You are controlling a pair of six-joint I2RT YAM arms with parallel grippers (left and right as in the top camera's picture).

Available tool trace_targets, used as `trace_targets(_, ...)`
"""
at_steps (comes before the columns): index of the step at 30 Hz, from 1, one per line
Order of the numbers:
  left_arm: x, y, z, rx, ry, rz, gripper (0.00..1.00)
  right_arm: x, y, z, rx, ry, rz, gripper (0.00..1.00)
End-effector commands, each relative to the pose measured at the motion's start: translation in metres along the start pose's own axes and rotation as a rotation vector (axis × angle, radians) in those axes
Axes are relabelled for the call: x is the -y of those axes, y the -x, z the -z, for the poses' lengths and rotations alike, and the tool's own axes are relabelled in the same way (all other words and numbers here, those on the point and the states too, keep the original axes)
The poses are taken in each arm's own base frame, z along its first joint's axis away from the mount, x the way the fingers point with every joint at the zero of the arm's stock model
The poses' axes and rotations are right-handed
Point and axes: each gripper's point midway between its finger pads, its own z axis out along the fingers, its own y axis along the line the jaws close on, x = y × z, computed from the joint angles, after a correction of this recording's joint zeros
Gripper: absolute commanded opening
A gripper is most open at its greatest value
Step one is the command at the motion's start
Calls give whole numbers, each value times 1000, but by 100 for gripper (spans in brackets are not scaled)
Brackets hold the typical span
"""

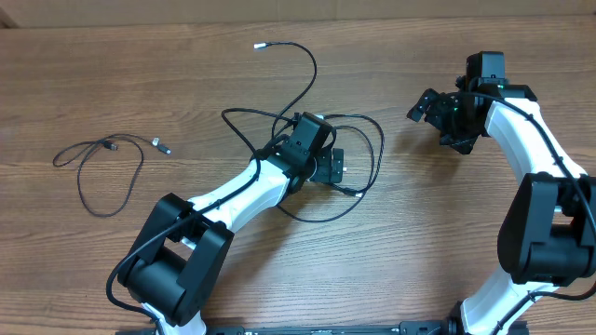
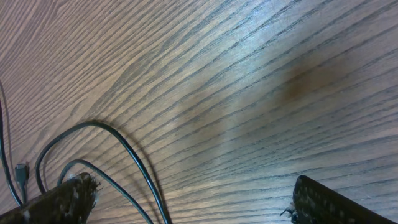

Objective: Untangle cables

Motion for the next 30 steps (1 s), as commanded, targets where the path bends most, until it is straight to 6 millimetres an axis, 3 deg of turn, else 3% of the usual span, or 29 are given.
trace_targets(1,9,-10,-5,-42,-49,-15,100,-7,8,12,38,15,10,100)
trace_targets(7,12,-12,-5,-51,-70,-15,99,-7,8,12,38,15,10,100)
trace_targets(12,12,-12,-5,-51,-70,-15,79,-7,8,12,38,15,10,100)
trace_targets(18,12,-12,-5,-52,-69,-14,75,-7,8,12,38,15,10,100)
trace_targets(21,11,-13,-5,-58,-66,-14,68,-7,8,12,39,14,10,100)
trace_targets(24,11,-14,-5,-60,-65,-14,55,-7,8,12,38,15,10,100)
trace_targets(30,11,-14,-5,-61,-65,-14,49,-7,8,12,38,15,10,100)
